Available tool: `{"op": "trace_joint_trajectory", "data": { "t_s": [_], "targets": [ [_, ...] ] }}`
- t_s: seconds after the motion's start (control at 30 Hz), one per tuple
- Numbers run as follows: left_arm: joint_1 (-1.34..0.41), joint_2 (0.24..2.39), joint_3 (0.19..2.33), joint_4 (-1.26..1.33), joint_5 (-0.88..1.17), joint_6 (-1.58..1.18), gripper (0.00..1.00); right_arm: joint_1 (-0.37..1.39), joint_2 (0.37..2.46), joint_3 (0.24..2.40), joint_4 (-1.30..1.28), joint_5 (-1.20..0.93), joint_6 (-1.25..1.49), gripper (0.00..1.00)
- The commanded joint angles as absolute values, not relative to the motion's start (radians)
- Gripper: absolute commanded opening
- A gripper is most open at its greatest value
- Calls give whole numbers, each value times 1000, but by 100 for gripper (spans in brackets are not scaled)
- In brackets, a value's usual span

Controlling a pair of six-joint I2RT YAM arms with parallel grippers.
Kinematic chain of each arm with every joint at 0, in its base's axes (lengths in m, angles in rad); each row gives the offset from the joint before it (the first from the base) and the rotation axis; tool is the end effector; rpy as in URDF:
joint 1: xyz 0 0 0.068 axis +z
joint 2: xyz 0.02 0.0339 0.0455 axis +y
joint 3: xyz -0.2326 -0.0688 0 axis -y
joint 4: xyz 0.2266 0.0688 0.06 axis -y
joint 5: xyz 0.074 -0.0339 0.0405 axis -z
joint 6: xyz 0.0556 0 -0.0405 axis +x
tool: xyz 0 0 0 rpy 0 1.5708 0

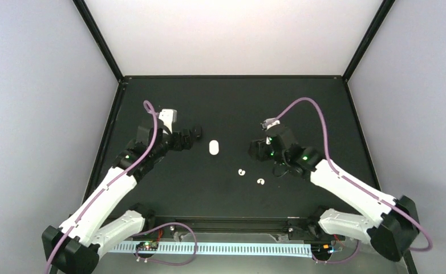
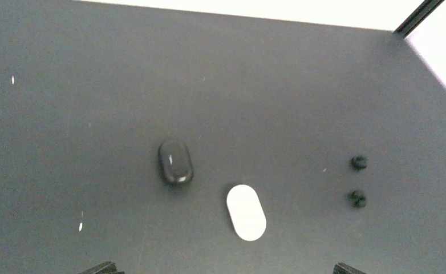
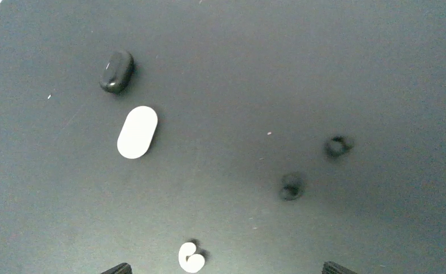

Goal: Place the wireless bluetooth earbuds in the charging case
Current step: Move the charging case to the center of the board.

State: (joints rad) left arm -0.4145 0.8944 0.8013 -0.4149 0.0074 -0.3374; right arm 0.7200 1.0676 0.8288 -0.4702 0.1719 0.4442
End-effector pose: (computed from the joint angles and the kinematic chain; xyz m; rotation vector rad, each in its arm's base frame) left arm 0.2001 -0.0885 0.2705 0.0860 2.1107 -0.4632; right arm 0.1867 0.1511 0.2381 -0.2259 2.2909 0.4158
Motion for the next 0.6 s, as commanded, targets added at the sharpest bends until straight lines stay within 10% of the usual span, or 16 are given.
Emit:
{"op": "trace_joint_trajectory", "data": {
  "t_s": [0.0, 0.57],
  "targets": [
    [-417, 961, 787, -444, -33, -386, 99, 753, 1174, 827, -366, 132, 511, 85],
    [-416, 845, 791, -590, -99, -396, 99, 843, 1737, 1197, -315, 21, 598, 77]
  ]
}}
